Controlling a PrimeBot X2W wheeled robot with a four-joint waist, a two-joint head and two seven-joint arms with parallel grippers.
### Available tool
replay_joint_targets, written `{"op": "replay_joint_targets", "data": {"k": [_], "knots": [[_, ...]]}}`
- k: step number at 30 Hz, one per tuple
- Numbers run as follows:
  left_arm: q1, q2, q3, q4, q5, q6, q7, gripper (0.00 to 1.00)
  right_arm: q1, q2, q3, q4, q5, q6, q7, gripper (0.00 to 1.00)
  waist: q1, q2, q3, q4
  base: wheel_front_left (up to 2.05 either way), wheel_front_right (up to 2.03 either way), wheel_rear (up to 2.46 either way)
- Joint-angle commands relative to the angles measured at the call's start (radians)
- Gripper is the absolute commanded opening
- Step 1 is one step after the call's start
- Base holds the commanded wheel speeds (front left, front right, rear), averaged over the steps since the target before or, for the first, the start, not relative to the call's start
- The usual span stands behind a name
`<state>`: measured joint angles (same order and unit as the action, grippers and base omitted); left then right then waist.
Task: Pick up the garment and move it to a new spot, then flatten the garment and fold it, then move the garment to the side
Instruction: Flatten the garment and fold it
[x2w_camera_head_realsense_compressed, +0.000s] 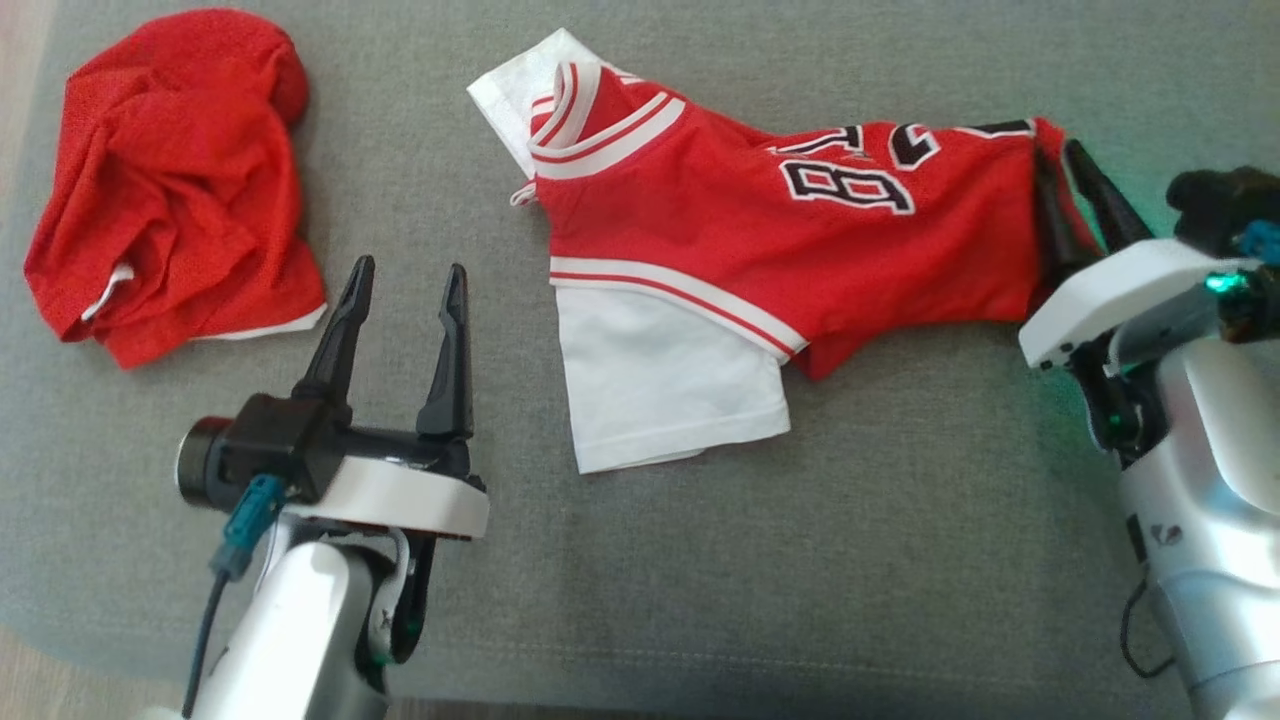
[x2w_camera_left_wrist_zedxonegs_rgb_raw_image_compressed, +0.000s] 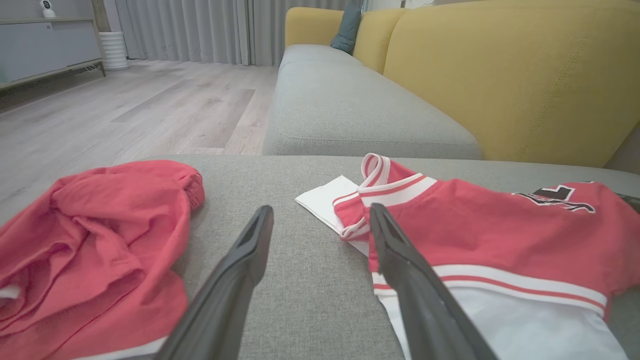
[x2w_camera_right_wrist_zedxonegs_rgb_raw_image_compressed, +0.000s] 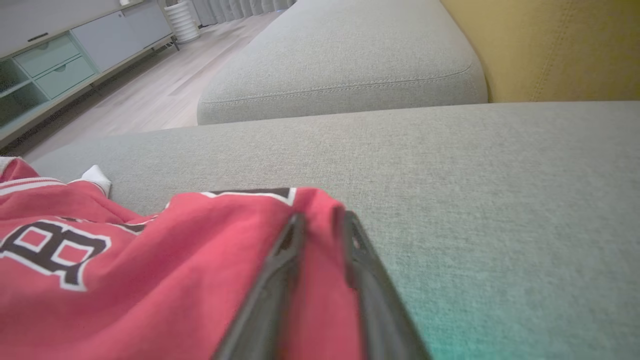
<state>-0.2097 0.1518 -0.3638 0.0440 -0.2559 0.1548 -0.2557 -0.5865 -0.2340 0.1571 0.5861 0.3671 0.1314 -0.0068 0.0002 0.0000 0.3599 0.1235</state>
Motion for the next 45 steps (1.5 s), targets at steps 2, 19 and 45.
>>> {"op": "replay_joint_targets", "data": {"k": [2,19,45], "knots": [[-0.020,0.006,0.051,-0.022,0.011,-0.009,-0.006,1.00,-0.008,0.001,0.023,-0.009,0.005,-0.001,-0.040,1.00,-0.0002,0.0000,-0.017,-0.016,0.00,0.00,0.00],[0.067,0.016,0.121,-0.006,0.030,-0.019,-0.006,1.00,0.271,0.032,-0.093,-0.252,-0.208,-0.001,-0.217,1.00,-0.0002,0.0000,-0.148,-0.140,0.00,0.00,0.00],[0.165,0.031,0.122,-0.010,0.007,-0.007,0.003,1.00,0.558,0.133,-0.107,-0.576,-0.229,-0.001,-0.058,1.00,-0.0002,0.0000,-0.221,-0.179,0.00,0.00,0.00]]}}
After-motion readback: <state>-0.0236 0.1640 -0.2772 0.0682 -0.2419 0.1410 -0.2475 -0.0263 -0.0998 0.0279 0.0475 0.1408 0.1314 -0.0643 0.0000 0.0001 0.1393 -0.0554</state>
